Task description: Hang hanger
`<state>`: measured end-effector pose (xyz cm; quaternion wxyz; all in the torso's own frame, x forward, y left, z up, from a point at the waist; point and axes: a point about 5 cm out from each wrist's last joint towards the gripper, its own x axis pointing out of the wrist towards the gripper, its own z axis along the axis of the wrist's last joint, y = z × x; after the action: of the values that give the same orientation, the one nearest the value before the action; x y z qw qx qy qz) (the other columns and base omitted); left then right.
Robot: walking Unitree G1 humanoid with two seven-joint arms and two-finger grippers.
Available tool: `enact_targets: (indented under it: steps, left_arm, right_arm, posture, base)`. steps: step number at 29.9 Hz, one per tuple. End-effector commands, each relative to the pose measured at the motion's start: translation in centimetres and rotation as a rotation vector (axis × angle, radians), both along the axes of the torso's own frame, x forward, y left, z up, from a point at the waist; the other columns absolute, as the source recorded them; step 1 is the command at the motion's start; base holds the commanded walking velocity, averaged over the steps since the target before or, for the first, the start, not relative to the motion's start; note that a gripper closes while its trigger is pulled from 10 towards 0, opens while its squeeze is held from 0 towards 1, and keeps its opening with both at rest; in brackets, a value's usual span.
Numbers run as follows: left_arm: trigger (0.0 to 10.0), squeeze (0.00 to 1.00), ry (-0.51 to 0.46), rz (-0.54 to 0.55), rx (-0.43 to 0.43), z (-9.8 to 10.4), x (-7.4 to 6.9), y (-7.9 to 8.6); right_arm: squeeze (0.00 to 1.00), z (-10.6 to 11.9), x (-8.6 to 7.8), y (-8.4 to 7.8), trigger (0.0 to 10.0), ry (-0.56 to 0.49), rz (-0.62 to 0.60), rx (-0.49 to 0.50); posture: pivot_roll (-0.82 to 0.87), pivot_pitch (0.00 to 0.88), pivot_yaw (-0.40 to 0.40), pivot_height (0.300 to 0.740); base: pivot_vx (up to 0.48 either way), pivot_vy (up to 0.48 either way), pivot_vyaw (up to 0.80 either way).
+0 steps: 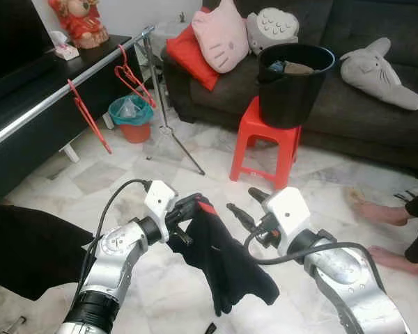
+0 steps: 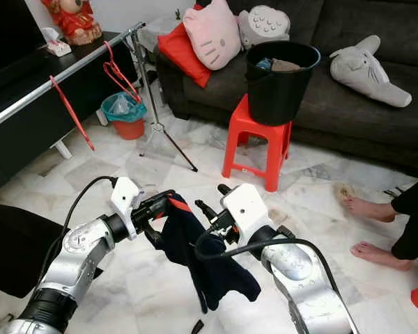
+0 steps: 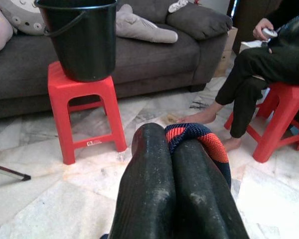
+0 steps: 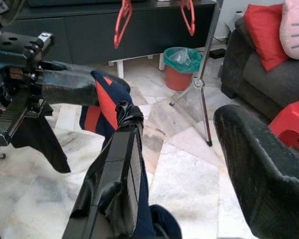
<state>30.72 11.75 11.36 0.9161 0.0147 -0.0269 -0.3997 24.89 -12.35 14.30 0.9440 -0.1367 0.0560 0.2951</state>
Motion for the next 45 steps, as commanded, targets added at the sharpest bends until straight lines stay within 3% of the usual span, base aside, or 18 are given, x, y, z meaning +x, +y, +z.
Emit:
enact_targets:
  steps: [1, 13, 17, 22, 27, 33, 37, 40, 45]
  left_arm:
    - [10.0, 0.0, -0.054, 0.009, -0.016, 1.1, 0.1, 0.2]
    - [10.0, 0.0, -0.067, 0.05, -0.065, 1.9, 0.5, -0.4]
    - [10.0, 0.0, -0.07, 0.057, -0.063, 2.2, 0.8, -0.2]
    - [10.0, 0.0, -0.059, 0.055, -0.049, 2.1, 0.9, 0.1]
    - [10.0, 0.0, -0.02, 0.062, -0.012, 1.0, 0.8, 0.6]
    - [10.0, 0.0, 0.038, 0.116, -0.023, -0.4, 0.7, 1.9]
    - [10.0, 0.0, 0.039, 0.109, -0.004, -0.4, 0.6, 3.0]
    - [10.0, 0.0, 0.025, 0.091, 0.021, -0.1, 0.7, 3.7]
    - [10.0, 0.0, 0.014, -0.009, 0.073, 1.0, 0.5, 4.5]
  right_arm:
    - [0.0, -0.1, 0.1, -0.1, 10.0, -0.006, -0.009, 0.01]
    - [0.0, -1.0, 0.0, -0.5, 10.0, 0.003, -0.062, 0.024]
    - [0.0, -2.4, -0.2, -2.3, 10.0, 0.039, -0.192, 0.011]
    - [0.0, -4.1, -0.6, -3.6, 10.0, 0.096, -0.264, 0.006]
    - [0.0, -5.3, -0.6, -3.7, 10.0, 0.123, -0.292, 0.003]
    - [0.0, -5.1, -0.6, -2.7, 10.0, 0.113, -0.248, 0.037]
    - [0.0, -5.8, -1.2, -3.0, 10.0, 0.128, -0.218, 0.021]
    - [0.0, -6.4, -2.0, -3.8, 10.0, 0.159, -0.182, -0.001]
    - [0.0, -7.6, -3.6, -6.5, 10.0, 0.239, -0.128, -0.069]
  posture:
    - [-0.07, 0.029, 0.086, 0.74]
    - [-0.07, 0.054, 0.087, 0.74]
    - [-0.07, 0.063, 0.091, 0.74]
    - [-0.07, 0.066, 0.093, 0.74]
    - [-0.06, 0.066, 0.093, 0.74]
    - [-0.06, 0.067, 0.093, 0.74]
    - [-0.06, 0.068, 0.092, 0.74]
    - [-0.06, 0.068, 0.091, 0.74]
    - [-0.06, 0.068, 0.087, 0.74]
  base:
    - [0.0, 0.0, 0.0]
    - [0.0, 0.0, 0.0]
    - [0.0, 0.0, 0.0]
    - [0.0, 0.0, 0.0]
    - [0.0, 0.0, 0.0]
    - [0.0, 0.0, 0.0]
    - [0.0, 0.0, 0.0]
    - [0.0, 0.0, 0.0]
    - [0.0, 0.0, 0.0]
